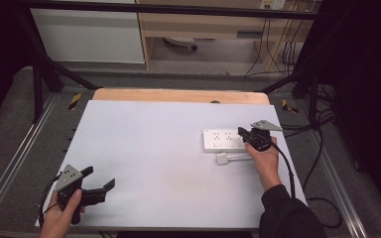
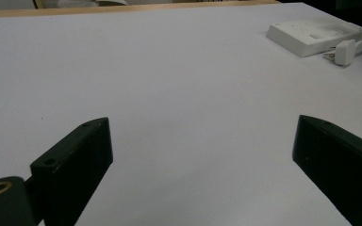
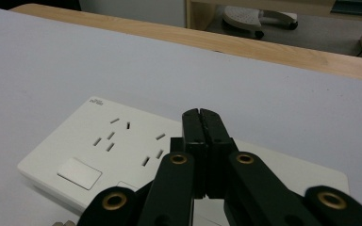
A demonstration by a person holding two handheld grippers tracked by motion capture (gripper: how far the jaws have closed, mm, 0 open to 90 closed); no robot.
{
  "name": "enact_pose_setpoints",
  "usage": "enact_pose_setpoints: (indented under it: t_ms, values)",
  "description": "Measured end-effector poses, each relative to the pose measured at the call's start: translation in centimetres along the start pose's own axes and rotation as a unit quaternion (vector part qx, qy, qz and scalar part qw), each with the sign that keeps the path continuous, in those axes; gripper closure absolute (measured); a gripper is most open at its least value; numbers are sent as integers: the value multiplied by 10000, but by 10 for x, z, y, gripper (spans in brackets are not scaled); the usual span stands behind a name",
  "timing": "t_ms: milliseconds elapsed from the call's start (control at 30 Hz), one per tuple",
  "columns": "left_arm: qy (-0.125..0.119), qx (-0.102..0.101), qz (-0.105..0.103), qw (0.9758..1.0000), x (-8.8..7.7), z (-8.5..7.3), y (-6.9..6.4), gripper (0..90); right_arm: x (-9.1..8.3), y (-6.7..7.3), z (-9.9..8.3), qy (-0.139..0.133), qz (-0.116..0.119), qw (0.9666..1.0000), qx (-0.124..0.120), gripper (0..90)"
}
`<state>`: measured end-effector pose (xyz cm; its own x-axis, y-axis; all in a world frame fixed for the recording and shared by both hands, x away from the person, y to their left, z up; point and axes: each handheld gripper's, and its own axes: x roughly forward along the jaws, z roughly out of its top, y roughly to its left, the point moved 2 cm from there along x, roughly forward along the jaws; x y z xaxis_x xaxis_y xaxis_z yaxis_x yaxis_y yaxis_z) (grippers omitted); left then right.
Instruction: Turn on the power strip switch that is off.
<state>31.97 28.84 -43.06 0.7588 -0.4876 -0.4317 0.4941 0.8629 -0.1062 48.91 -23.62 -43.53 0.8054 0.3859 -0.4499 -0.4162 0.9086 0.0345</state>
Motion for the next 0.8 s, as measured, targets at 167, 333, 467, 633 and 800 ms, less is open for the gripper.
enact_pose_setpoints:
  t_ms: [167, 333, 467, 633, 800]
  values:
    - [2, 2, -2, 10000, 0, 0, 0, 54, 2, 2, -2, 24, 17, 10000, -3, 900]
    - [-6, -2, 7, 10000, 0, 0, 1, 54, 4, 3, -3, 81, 38, 10000, 16, 900]
    - [-5, 5, 5, 10000, 0, 0, 1, 54, 5, 4, -4, 120, 53, 9999, 21, 900]
    - [-6, -4, 3, 10000, 0, 0, 1, 54, 7, 6, -6, 169, 63, 9998, 7, 900]
    - [-4, -6, -4, 10000, 0, 0, 0, 54, 8, 7, -9, 240, 73, 9997, -8, 900]
